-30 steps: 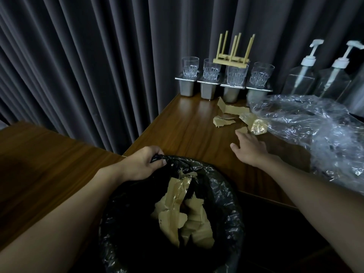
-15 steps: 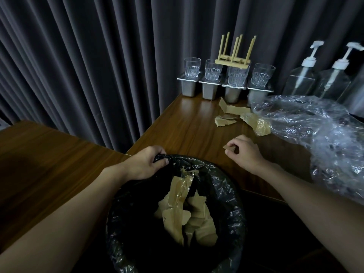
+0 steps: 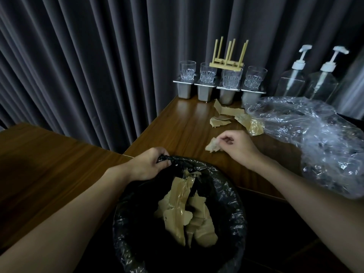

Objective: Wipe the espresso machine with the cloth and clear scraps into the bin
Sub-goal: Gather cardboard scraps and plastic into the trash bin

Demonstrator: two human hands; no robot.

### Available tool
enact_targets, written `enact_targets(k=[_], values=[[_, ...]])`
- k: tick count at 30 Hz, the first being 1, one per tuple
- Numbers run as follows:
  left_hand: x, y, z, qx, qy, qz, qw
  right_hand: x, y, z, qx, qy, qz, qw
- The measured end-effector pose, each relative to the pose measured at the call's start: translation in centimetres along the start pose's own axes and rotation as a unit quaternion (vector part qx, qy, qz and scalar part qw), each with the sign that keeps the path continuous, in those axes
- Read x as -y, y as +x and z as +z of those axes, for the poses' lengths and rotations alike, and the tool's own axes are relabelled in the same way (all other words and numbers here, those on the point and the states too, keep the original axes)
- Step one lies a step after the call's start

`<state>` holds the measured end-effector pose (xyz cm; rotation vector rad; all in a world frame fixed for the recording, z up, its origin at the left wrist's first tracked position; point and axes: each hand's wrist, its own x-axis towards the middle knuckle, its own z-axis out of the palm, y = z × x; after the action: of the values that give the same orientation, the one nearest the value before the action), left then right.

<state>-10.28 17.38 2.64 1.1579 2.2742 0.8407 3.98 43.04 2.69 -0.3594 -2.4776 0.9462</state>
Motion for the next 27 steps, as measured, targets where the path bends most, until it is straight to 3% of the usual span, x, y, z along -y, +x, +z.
enact_targets(k=[3,9,13,17,22,27], values=[[-0.2,0.0,0.0,-0.002,0.010,-0.005,1.000,3.0,-1.3,0.1,0.054,0.080,-0.023,0.995],[-0.7,-0.2,0.2,-0.002,0.004,-0.018,1.000,5.9,-3.6,1.0,0.188,0.097,-0.071,0.975],[-1.6,-0.2,1.2,-0.009,-0.001,-0.007,1.000,3.2,-2.0,0.2,0.147,0.099,-0.022,0.984],[-2.5,0.1,2.6,-0.006,-0.009,0.001,1.000,-1.9,0.9,-1.1,0.132,-0.005,0.007,0.991],[-2.9,0.3,3.0,-0.023,0.024,-0.017,0.999,-4.0,2.6,-1.1,0.196,0.037,0.015,0.980],[-3.5,0.3,3.2,-0.038,0.059,-0.029,0.997,-6.6,4.9,-0.4,0.216,-0.093,-0.027,0.972]])
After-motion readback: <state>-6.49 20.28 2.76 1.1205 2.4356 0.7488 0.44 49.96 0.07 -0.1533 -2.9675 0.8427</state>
